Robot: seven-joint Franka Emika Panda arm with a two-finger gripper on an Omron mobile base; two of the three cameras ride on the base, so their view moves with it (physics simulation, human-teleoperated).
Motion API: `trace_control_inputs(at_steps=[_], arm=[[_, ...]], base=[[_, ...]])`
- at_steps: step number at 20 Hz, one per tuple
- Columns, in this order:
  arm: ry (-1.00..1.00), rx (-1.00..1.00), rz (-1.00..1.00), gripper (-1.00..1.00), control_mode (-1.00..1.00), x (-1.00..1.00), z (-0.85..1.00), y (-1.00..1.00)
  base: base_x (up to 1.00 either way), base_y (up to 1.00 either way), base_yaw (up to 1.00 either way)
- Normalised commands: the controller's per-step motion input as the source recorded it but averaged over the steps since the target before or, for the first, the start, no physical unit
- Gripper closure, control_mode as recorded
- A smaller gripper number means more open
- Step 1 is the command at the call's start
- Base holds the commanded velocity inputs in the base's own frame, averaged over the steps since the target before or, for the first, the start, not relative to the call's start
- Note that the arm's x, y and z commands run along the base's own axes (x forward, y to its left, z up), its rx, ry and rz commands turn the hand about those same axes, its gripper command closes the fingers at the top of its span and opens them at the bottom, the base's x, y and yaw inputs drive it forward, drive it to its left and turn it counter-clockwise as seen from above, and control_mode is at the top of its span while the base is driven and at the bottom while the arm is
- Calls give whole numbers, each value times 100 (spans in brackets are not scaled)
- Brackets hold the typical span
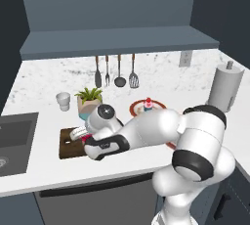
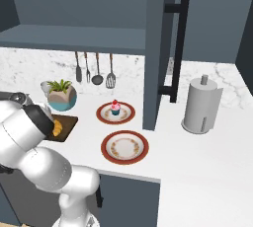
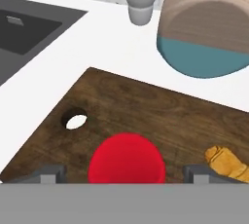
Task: From the different types of pastries on the counter, select a croissant and place it on the cutting board. Then retrieve a jar of jam from the cabinet and place it alongside the croissant on the cutting board.
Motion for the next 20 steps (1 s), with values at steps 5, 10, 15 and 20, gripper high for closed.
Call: trace_control_inputs(at_steps=[5,10,15,20], arm=[[-2,0,0,-100,-100,-18,33,0],[-5,-4,0,-100,-100,-53,67,0],[-2,0,-7,-100,-100,-59,24,-50],[-2,-1,-24,-100,-100,-27,29,-66]], base=[[0,0,0],[0,0,0],[0,0,0],[0,0,0]])
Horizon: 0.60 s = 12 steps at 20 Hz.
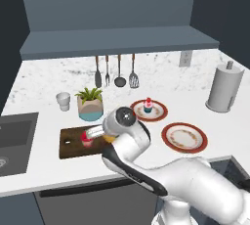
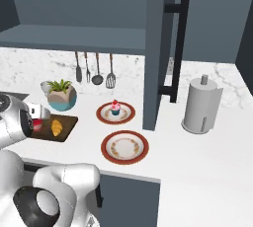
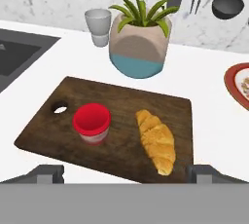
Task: From the different types of pastries on the counter, select a croissant and place it on the cutting board. Then retrieve a jar of jam from the cabinet and place it alongside the croissant on the cutting board.
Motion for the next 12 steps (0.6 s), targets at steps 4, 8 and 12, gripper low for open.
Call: trace_control_inputs(at_steps=[4,8,12], arm=[[-3,0,-25,-100,-100,-14,45,-68],[-5,0,-17,-100,-100,0,64,-78],[-3,0,-8,-100,-100,0,71,-74]], base=[[0,0,0],[0,0,0],[0,0,0]])
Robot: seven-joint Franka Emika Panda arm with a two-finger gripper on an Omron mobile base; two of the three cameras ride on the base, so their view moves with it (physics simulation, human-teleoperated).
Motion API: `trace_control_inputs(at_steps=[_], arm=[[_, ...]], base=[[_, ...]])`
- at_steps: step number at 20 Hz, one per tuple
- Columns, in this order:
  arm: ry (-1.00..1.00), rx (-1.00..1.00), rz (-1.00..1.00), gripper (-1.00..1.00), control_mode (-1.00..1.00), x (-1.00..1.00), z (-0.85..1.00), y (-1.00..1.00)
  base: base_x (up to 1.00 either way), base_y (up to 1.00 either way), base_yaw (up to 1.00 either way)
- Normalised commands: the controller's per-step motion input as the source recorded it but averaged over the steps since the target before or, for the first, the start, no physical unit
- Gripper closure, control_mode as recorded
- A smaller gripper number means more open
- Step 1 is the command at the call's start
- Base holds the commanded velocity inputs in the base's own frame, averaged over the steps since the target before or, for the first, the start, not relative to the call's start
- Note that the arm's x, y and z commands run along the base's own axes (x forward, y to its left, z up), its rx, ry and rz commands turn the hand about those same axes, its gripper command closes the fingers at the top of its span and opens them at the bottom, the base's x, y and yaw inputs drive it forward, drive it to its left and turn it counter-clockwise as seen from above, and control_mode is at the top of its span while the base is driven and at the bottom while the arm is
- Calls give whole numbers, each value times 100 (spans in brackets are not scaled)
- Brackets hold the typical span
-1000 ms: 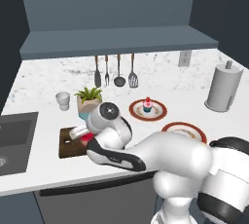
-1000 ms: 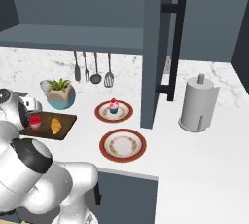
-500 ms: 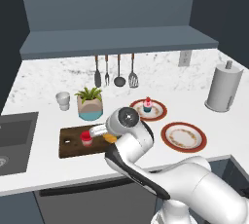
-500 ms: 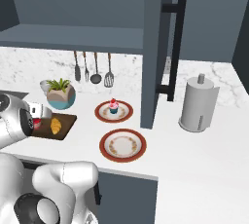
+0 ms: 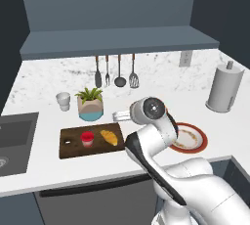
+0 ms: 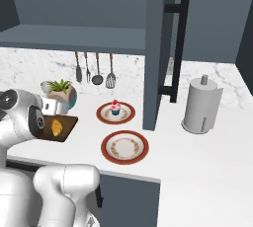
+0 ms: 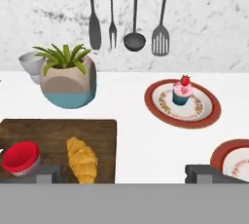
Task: From the different types of pastries on the counter, select a croissant and place it on the cutting board. Then retrieve a jar of jam from the cabinet and place it alongside the croissant on the cutting board.
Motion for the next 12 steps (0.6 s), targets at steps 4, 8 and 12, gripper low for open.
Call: trace_control_inputs(at_steps=[4,8,12], arm=[[-1,6,-2,-100,-100,0,46,-54],[0,0,0,-100,-100,0,3,0],[0,0,0,-100,-100,0,0,0]], base=[[0,0,0],[0,0,0],[0,0,0]])
